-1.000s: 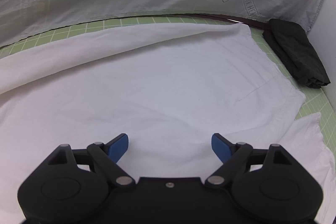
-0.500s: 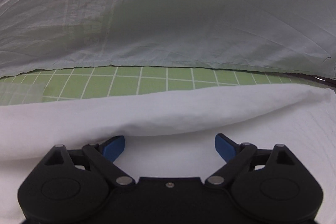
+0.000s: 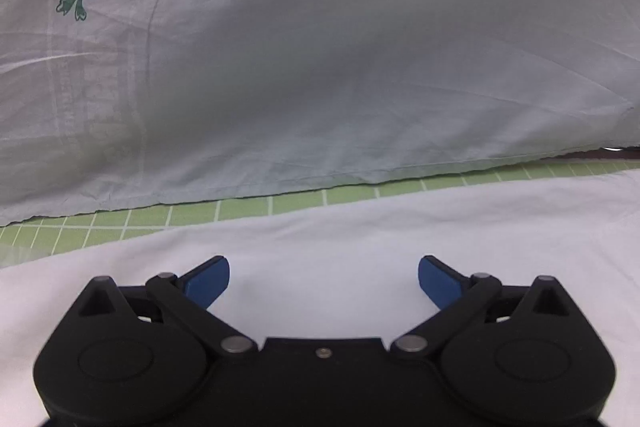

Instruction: Fold clothes

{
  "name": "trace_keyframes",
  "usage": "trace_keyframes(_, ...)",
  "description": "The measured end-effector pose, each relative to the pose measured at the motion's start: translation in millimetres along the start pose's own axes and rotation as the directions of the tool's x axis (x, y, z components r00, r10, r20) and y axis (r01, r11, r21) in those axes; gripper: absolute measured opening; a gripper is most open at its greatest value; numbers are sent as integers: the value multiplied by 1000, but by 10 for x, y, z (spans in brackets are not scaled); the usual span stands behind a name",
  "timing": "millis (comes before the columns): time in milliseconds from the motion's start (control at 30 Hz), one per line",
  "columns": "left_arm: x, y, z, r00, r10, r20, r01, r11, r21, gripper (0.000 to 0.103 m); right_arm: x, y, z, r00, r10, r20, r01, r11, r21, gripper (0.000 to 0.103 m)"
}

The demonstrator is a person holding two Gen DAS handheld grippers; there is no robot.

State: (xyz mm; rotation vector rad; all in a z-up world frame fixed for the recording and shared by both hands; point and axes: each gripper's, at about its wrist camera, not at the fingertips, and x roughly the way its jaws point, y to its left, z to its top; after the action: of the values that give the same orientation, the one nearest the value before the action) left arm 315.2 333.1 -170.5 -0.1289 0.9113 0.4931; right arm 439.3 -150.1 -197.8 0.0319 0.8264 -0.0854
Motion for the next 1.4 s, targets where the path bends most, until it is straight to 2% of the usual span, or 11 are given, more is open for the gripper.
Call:
trace_keyframes(267,-614,-80,-96,994,-62,91,58,997,44,73,-992,-718,-943,993,-109,-45,109,994,2,102)
trace_keyframes(433,-1185,-254,-482,986,-129,105,117,987,109,77,-1593,-1094,-1579,990,-125,-66,127,991,33,102)
trace_keyframes(533,-1440,-398,-811,984,-162,70,150,977,152,78,-1853,-1245,-1904,988,-134,-83,137,990,31,102)
trace_keyframes(667,-1720,-597,-1355,981,-196,-5,194,963,186,78,-2057,-1355,-2199,986,-134,-103,131,991,-32,102)
trace_keyframes(867,-1936,-804,-2020,979,-175,-106,195,956,218,78,-2311,-1502,-2616,981,-122,-151,103,987,-124,102)
trace_keyframes(967,-2018,-872,-2262,976,-164,-142,192,957,216,78,-2431,-1567,-2781,985,-87,-152,64,986,-152,103)
trace_keyframes(1067,-2089,-945,-2487,972,-152,-177,189,958,215,78,-2510,-1687,-2889,985,-30,-167,9,992,-126,103)
trace_keyframes(1200,-2129,-1059,-2696,966,-137,-219,184,960,210,78,-2590,-1917,-3022,979,46,-198,-54,998,-34,103)
trace_keyframes(1300,-2160,-1148,-2835,963,-116,-242,170,962,215,79,-2666,-2133,-3059,982,51,-181,-49,999,15,103)
trace_keyframes(1400,-2194,-1226,-2944,965,-85,-249,144,962,232,82,-2723,-2499,-3040,990,13,-142,3,994,112,103)
